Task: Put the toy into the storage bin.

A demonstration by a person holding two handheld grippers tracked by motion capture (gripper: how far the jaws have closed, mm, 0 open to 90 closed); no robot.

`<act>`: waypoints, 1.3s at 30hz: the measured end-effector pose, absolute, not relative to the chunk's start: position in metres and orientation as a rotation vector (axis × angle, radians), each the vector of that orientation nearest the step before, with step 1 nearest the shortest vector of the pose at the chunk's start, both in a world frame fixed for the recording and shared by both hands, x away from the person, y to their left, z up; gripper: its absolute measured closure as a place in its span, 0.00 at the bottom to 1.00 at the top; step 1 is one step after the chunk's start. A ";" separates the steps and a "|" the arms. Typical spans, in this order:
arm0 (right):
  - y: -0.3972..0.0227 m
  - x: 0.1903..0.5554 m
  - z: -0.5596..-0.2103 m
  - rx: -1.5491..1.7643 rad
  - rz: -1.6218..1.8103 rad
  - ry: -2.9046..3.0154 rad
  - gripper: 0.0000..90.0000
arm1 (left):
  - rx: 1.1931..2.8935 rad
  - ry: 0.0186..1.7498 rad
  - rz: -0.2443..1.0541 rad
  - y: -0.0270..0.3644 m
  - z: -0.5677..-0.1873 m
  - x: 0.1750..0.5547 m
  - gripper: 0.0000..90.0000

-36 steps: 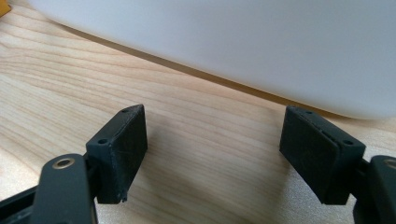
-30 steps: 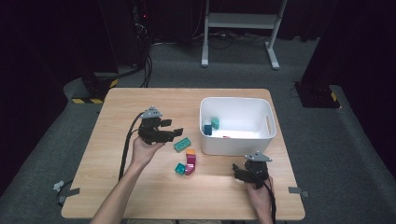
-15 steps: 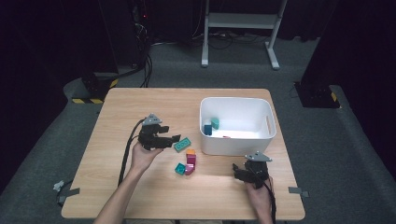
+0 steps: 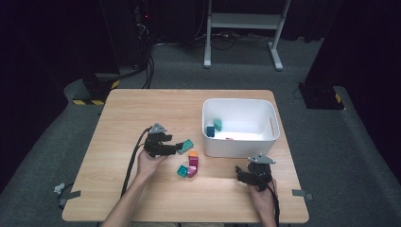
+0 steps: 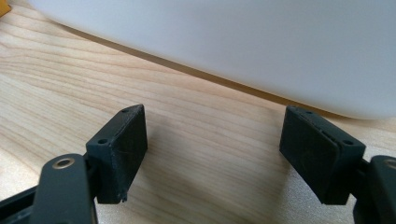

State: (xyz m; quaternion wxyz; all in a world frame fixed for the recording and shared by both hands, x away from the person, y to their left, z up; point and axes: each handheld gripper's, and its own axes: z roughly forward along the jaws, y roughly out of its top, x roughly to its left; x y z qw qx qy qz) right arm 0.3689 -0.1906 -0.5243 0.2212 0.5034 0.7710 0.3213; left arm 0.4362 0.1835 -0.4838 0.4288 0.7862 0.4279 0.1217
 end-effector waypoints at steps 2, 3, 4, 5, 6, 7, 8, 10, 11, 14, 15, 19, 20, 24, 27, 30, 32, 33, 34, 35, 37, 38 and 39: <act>-0.191 0.369 -0.524 1.392 0.888 2.131 0.26 | 1.968 1.072 0.307 0.182 -0.489 0.436 0.37; -0.191 0.369 -0.524 1.390 0.888 2.131 0.26 | 1.978 1.072 0.316 0.182 -0.491 0.436 0.37; -0.191 0.369 -0.524 1.392 0.888 2.131 0.26 | 1.983 1.077 0.321 0.182 -0.493 0.437 0.37; -0.191 0.369 -0.524 1.392 0.888 2.131 0.26 | 1.984 1.081 0.319 0.182 -0.495 0.438 0.37; -0.191 0.369 -0.524 1.391 0.888 2.131 0.26 | 1.983 1.086 0.319 0.183 -0.497 0.438 0.37; -0.191 0.369 -0.524 1.392 0.888 2.131 0.26 | 1.983 1.090 0.317 0.183 -0.498 0.439 0.37; -0.191 0.369 -0.524 1.392 0.888 2.131 0.26 | 1.978 1.095 0.319 0.183 -0.500 0.439 0.37; -0.191 0.369 -0.524 1.392 0.888 2.131 0.26 | 1.979 1.100 0.319 0.182 -0.502 0.439 0.37; -0.191 0.369 -0.524 1.392 0.888 2.131 0.26 | 1.986 1.101 0.324 0.181 -0.504 0.440 0.37; -0.191 0.369 -0.524 1.392 0.888 2.131 0.26 | 2.001 1.097 0.325 0.178 -0.508 0.441 0.38; -0.191 0.369 -0.524 1.392 0.888 2.131 0.26 | 2.006 1.093 0.327 0.177 -0.509 0.441 0.38; -0.191 0.369 -0.524 1.392 0.888 2.131 0.26 | 2.008 1.088 0.347 0.172 -0.513 0.444 0.40; -0.191 0.369 -0.524 1.392 0.888 2.131 0.26 | 2.008 1.088 0.347 0.172 -0.513 0.444 0.40; -0.191 0.369 -0.524 1.392 0.888 2.131 0.26 | 2.017 1.085 0.358 0.168 -0.518 0.446 0.41; -0.191 0.369 -0.524 1.392 0.888 2.131 0.26 | 2.032 1.075 0.375 0.165 -0.520 0.447 0.43; -0.191 0.369 -0.524 1.392 0.888 2.131 0.26 | 2.032 1.083 0.371 0.165 -0.522 0.448 0.44; -0.191 0.369 -0.524 1.391 0.888 2.131 0.26 | 2.035 1.084 0.369 0.165 -0.523 0.448 0.44; -0.191 0.369 -0.524 1.392 0.888 2.131 0.26 | 2.033 1.085 0.368 0.164 -0.524 0.447 0.45; -0.191 0.369 -0.524 1.392 0.888 2.131 0.26 | 2.033 1.085 0.368 0.164 -0.524 0.447 0.45; -0.191 0.369 -0.524 1.392 0.888 2.131 0.26 | 2.037 1.081 0.370 0.163 -0.524 0.447 0.45; -0.191 0.369 -0.524 1.391 0.888 2.131 0.26 | 2.046 1.072 0.382 0.162 -0.524 0.446 0.47; -0.191 0.369 -0.524 1.392 0.888 2.131 0.26 | 2.043 1.071 0.381 0.162 -0.524 0.447 0.47; -0.191 0.369 -0.524 1.392 0.888 2.131 0.26 | 2.038 1.073 0.379 0.163 -0.524 0.447 0.48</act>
